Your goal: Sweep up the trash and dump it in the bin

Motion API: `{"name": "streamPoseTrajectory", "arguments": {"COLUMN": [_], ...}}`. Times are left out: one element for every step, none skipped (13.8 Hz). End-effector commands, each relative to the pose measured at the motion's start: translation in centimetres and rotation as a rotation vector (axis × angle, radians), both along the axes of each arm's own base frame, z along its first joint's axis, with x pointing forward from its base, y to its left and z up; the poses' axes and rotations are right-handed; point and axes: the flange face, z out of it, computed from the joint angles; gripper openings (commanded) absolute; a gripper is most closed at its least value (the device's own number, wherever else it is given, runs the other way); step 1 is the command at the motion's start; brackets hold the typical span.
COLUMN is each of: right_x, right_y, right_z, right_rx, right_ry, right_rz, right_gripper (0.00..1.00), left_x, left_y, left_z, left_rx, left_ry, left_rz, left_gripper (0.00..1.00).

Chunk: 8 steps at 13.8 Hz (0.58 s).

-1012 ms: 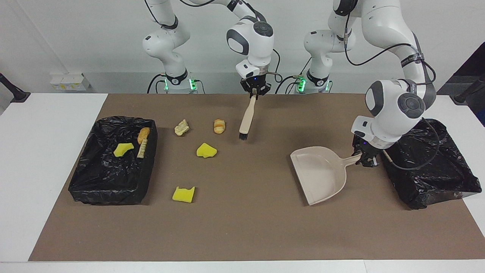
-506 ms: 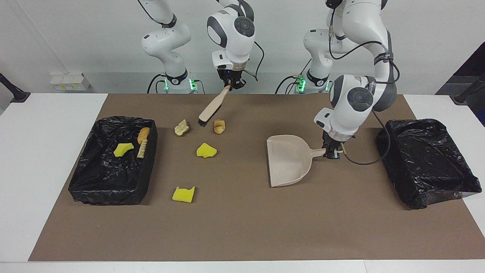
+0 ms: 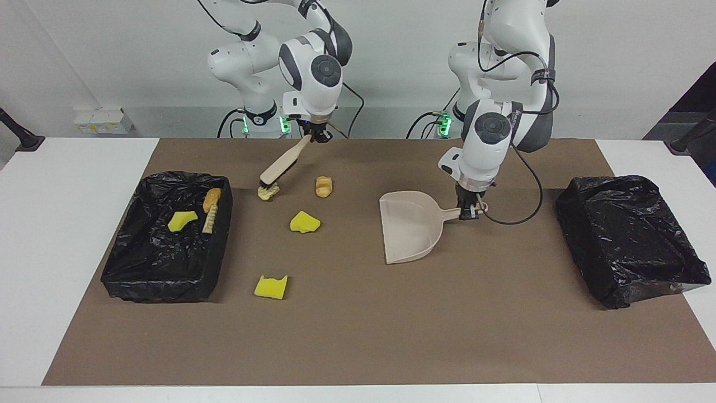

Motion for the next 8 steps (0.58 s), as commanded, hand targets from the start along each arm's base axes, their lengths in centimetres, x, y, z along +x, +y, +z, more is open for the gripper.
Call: {"name": "streamPoseTrajectory", "arguments": {"right_x": [-0.3,0.5,1.2,2.0,3.0,4.4,6.0,7.4], "right_y": [-1.0,-0.7,-0.4,0.0,0.5,1.6,2.4,3.5], "right_z": [-0.2,-0.7,-0.8,-1.1,-1.4,-2.4,-2.8,-2.1], "right_rx": [0.034,0.053,0.074,0.092,0.102,0.110,0.127,0.143], "right_ry": [-0.024,-0.057,-0.098,-0.119,-0.130,-0.123,-0.140,-0.159], "right_rz": [0.020,0.021,0.022,0.019,0.021,0.034,0.034,0.040], "right_gripper": [0.00,0.00,0.00,0.00,0.00,0.00,0.00,0.00], "left_x": [-2.7,-3.3,-3.7,-4.6,-5.6,-6.3,-6.7,-7.0], "left_y": [-1.0,-1.4,-1.4,-2.2,-2.6,-3.1,-3.4,-3.6], "left_z": [0.0,-0.1,-0.1,-0.3,-0.4,-0.4,-0.4,-0.4], "left_rx": [0.022,0.025,0.028,0.033,0.039,0.042,0.049,0.051], "left_ry": [-0.025,-0.023,-0.023,-0.023,-0.024,-0.029,-0.033,-0.034], "left_rz": [0.009,0.005,0.011,0.020,0.032,0.038,0.045,0.053], "left_gripper": [0.00,0.00,0.00,0.00,0.00,0.00,0.00,0.00]}}
